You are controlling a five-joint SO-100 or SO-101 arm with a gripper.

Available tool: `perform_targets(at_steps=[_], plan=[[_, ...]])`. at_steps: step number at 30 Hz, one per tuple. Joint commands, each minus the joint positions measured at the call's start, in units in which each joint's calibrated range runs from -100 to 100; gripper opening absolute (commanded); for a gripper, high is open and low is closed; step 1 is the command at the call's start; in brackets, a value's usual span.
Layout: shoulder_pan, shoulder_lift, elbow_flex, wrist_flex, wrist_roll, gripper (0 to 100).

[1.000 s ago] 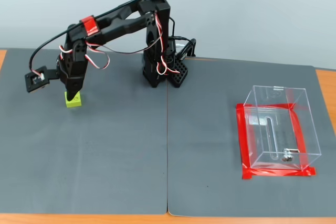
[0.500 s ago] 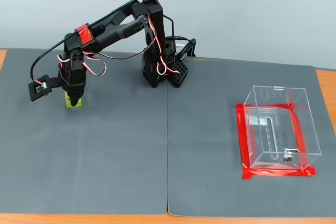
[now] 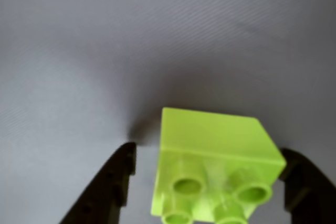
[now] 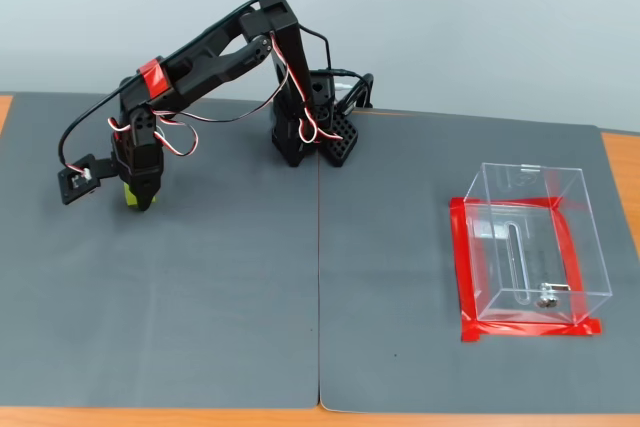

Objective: Pick the green lego block and place it into the transparent box

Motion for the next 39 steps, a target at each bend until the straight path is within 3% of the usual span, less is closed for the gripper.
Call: perform_targets(at_steps=[1,8,16,21,39], plan=[[-0.3,-0.4,-1.7,-0.7,0.1,31],[-0.3,-0.4,-1.5,-0.6,0.2,30],[-0.3,-0.4,-1.5,-0.6,0.2,12],[0.0,-0.8,-1.5,-0.6,0.2,5],[-2.2,-24.9,-2.3,0.2,-0.2,6]])
